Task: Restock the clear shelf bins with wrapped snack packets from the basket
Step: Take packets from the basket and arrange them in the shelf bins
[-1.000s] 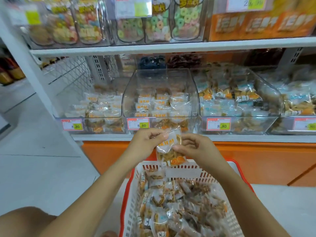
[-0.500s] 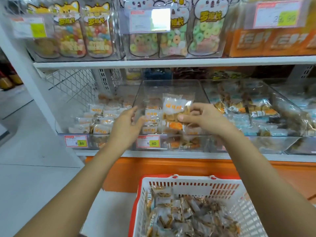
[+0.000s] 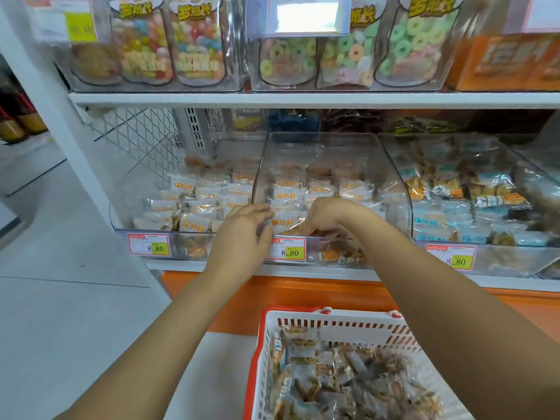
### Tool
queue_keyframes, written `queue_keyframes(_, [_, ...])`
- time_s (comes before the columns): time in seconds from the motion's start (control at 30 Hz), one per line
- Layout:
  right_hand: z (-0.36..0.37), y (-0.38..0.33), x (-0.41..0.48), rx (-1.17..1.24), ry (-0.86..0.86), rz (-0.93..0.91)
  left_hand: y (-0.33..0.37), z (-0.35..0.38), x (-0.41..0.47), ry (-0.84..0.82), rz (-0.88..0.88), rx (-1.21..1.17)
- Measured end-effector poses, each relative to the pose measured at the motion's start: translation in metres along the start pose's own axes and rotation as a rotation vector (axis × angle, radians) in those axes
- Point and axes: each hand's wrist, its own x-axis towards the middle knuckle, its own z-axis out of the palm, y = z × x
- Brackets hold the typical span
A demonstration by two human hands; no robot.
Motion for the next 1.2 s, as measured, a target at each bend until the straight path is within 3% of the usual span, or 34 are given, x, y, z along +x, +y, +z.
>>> queue_keyframes(0.2, [0.010,-0.025,-0.007,-0.358,0.058,0.079,-0.004,0.000,-0.023,-0.026,0.068,-0.041])
queue_keyframes(0.3, [0.014,-0.017,-0.027,-0.320,0.377,0.023,-0.004,0.007,-0.048,-0.013,0.116,-0.090])
queue_keyframes(0.4, [0.052,0.008,-0.057,-0.117,0.872,-0.291,-0.007,0.020,-0.084,-0.103,0.081,-0.099])
queue_keyframes(0.43, [0.072,0.018,-0.070,-0.059,0.943,-0.396,-0.010,0.028,-0.097,-0.167,0.048,-0.076])
queue_keyframes(0.47, [0.095,0.027,-0.079,-0.036,0.913,-0.445,-0.015,0.036,-0.110,-0.248,-0.004,-0.041])
queue_keyframes(0.5, [0.121,0.037,-0.085,-0.037,0.779,-0.421,-0.021,0.045,-0.123,-0.345,-0.068,0.003])
queue_keyframes(0.63, [0.231,0.079,-0.084,0.051,0.027,0.003,-0.039,0.066,-0.167,-0.756,-0.177,0.186])
queue_keyframes(0.7, [0.280,0.099,-0.081,0.121,-0.235,0.105,-0.041,0.071,-0.179,-0.865,-0.172,0.210])
queue_keyframes(0.77, [0.316,0.110,-0.080,0.051,-0.408,0.070,-0.040,0.074,-0.183,-0.902,-0.153,0.244])
queue_keyframes(0.87, [0.331,0.114,-0.085,0.080,-0.429,0.093,-0.035,0.076,-0.181,-0.917,-0.136,0.274])
queue_keyframes(0.93, [0.316,0.111,-0.091,0.348,-0.416,0.153,-0.030,0.077,-0.180,-0.949,-0.169,0.205])
queue_keyframes(1.0, [0.286,0.110,-0.098,0.716,-0.363,0.246,-0.014,0.078,-0.180,-0.982,-0.278,-0.016])
queue_keyframes(1.07, [0.247,0.109,-0.106,0.937,-0.345,0.196,0.009,0.082,-0.178,-0.989,-0.360,-0.243])
queue_keyframes(1.2, [0.167,0.120,-0.128,0.932,-0.222,0.022,0.058,0.088,-0.161,-0.784,-0.367,-0.518])
